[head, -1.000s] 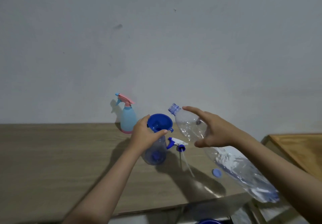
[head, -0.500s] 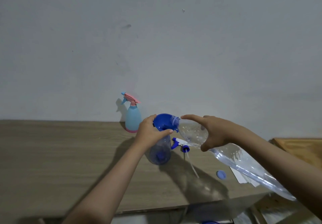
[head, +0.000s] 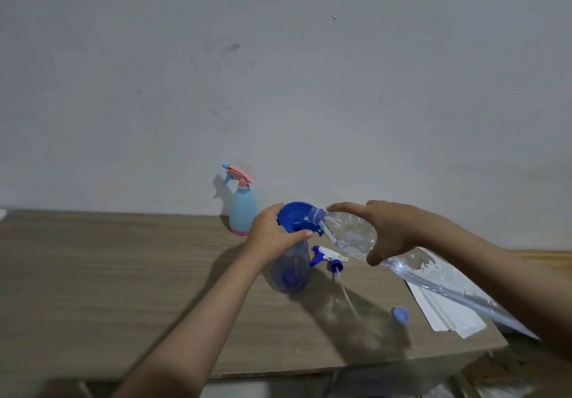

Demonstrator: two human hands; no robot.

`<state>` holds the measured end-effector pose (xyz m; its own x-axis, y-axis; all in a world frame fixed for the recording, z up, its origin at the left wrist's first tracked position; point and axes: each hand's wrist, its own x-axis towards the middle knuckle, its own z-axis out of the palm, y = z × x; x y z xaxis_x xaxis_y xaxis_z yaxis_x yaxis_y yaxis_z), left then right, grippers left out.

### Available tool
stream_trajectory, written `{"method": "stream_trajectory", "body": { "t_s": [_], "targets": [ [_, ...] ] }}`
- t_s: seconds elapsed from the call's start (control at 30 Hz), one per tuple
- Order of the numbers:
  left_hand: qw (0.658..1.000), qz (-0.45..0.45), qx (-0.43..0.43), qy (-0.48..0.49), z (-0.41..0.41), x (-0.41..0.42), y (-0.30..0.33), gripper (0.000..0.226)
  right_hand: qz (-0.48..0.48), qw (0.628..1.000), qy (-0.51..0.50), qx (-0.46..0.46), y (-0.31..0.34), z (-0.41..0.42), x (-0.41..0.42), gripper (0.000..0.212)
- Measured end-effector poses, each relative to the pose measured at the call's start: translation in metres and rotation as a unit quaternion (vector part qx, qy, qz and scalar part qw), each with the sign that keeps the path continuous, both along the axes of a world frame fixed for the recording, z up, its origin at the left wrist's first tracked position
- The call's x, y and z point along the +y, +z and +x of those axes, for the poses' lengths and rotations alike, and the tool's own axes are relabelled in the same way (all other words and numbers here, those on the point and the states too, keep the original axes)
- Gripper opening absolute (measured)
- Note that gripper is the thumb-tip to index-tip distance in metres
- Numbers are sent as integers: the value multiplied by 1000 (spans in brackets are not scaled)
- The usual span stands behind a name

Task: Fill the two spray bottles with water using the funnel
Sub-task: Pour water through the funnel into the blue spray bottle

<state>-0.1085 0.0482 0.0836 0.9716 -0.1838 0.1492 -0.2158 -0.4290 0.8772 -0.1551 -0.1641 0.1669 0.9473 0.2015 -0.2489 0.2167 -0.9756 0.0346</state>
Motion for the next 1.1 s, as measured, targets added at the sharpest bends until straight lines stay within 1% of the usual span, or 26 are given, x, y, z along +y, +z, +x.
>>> {"method": "stream_trajectory", "body": {
  "t_s": [0.13, 0.27, 0.4, 0.5, 0.57, 0.63, 0.7, 0.73, 0.8, 0.93, 1.1],
  "targets": [
    [1000, -1, 8, -5, 1, 0, -1, 72, 5, 1000, 2, -7, -1, 2, -3, 109],
    [1000, -2, 15, -4, 3, 0, 0, 73, 37, 999, 2, -21, -7, 2, -7, 109],
    [1000, -8, 24, -2, 5, 0, 0, 69, 103, 993, 3, -49, -19, 0, -11, 110],
    [1000, -9, 24, -4, 6, 0, -2, 65, 187, 979, 10, -83, -28, 0, -14, 110],
    [1000, -7, 24, -1, 7, -1, -2, 68, 262, 957, 14, -122, -32, 2, -16, 108],
    [1000, -9, 27, 7, 9, -2, -4, 69, 336, 926, 19, -170, -37, 4, -19, 107],
    [999, -12, 30, 14, 10, -2, -6, 68, 385, 897, 23, -215, -42, 5, -25, 108],
    [999, -10, 31, 15, 10, -2, -7, 71, 403, 885, 23, -233, -43, 6, -29, 109],
    [999, -5, 31, 17, 11, -3, -8, 79, 432, 863, 18, -262, -47, 8, -38, 111],
    [999, 3, 38, 29, 11, -5, -9, 85, 470, 817, -2, -334, -64, 17, -54, 115],
    [998, 13, 40, 44, 11, -10, -10, 84, 496, 754, -32, -430, -100, 26, -69, 117]
  ]
}}
